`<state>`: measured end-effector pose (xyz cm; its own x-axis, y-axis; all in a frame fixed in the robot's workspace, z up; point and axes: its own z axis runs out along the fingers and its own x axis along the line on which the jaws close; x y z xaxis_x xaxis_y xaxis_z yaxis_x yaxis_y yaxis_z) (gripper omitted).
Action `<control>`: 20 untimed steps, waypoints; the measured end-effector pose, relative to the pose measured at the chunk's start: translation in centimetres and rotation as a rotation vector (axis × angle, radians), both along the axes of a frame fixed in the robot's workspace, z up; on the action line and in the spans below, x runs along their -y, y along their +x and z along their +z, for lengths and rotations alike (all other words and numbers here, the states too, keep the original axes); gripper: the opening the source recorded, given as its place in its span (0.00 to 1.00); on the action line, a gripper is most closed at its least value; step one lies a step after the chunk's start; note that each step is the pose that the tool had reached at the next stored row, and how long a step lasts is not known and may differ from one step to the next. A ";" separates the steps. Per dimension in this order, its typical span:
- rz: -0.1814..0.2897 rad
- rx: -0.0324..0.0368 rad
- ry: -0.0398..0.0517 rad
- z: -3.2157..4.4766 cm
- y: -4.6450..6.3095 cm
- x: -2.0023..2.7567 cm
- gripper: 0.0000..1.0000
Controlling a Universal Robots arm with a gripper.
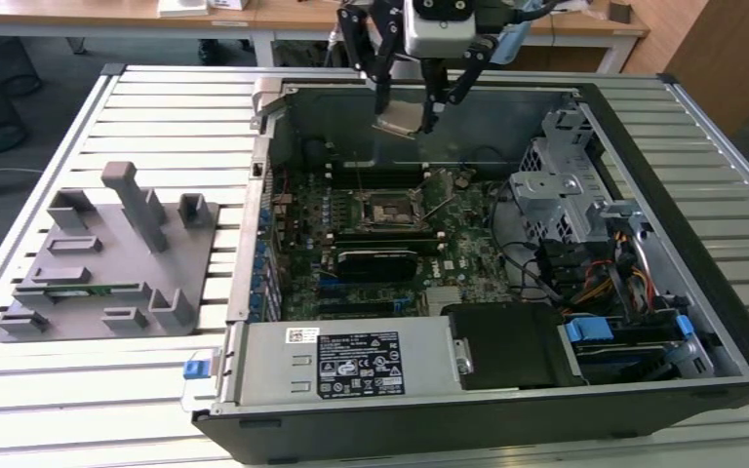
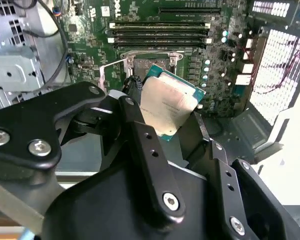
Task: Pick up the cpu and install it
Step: 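Place the cpu into insertion slot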
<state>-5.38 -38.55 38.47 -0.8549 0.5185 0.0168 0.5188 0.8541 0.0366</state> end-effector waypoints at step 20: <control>-0.314 0.0003 -0.0003 -0.53 0.0 -0.08 0.54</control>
